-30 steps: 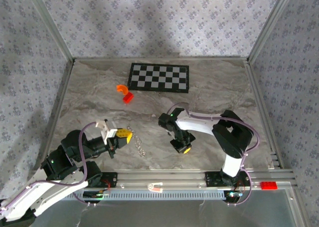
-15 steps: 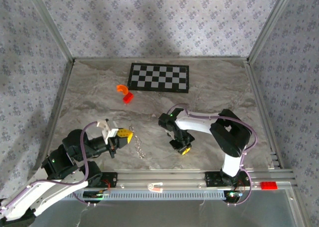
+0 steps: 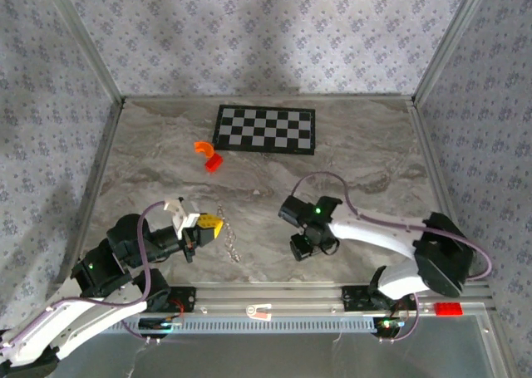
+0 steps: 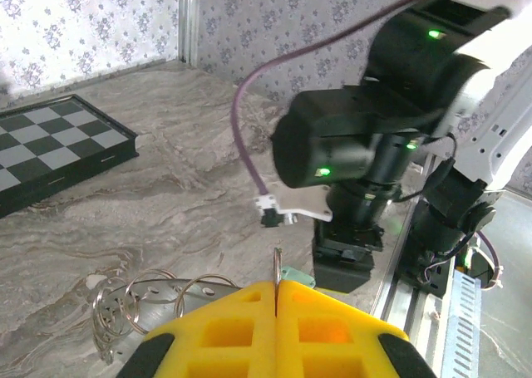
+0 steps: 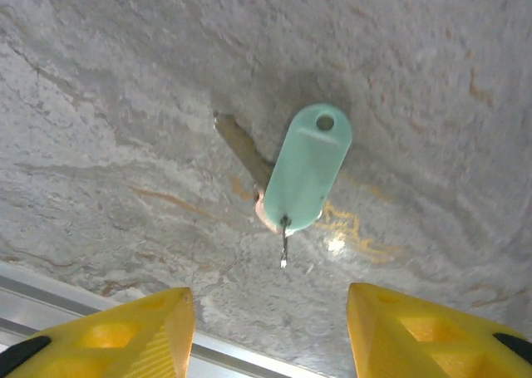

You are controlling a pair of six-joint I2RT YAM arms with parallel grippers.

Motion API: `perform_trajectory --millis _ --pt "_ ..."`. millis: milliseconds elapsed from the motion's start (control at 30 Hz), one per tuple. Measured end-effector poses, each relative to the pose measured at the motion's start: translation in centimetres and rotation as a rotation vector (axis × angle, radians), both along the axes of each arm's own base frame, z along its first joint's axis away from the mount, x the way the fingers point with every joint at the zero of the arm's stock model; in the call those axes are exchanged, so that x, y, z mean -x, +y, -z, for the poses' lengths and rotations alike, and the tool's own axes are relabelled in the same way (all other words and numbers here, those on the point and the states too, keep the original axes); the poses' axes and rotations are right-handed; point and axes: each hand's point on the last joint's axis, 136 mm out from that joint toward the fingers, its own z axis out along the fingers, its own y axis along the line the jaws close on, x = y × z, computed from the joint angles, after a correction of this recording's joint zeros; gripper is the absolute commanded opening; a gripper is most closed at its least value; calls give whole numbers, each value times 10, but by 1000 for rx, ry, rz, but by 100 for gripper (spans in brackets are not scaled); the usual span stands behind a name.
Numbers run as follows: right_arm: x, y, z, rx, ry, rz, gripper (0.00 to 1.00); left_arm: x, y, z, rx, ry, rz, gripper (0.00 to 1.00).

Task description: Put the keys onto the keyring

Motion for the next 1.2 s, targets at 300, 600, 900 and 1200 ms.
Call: perform_trajectory --millis 300,600,900,1200 --pt "8 -11 26 -16 -44 90 46 -1 -1 1 -6 4 0 0" --pt "-5 -1 26 -56 -110 105 32 -1 -1 2 -6 5 0 0" --pt "-7 -2 29 -42 -116 106 27 -1 -1 1 -5 4 0 0" --pt "-6 -8 32 -11 -113 94 14 0 -1 1 -3 2 0 0"
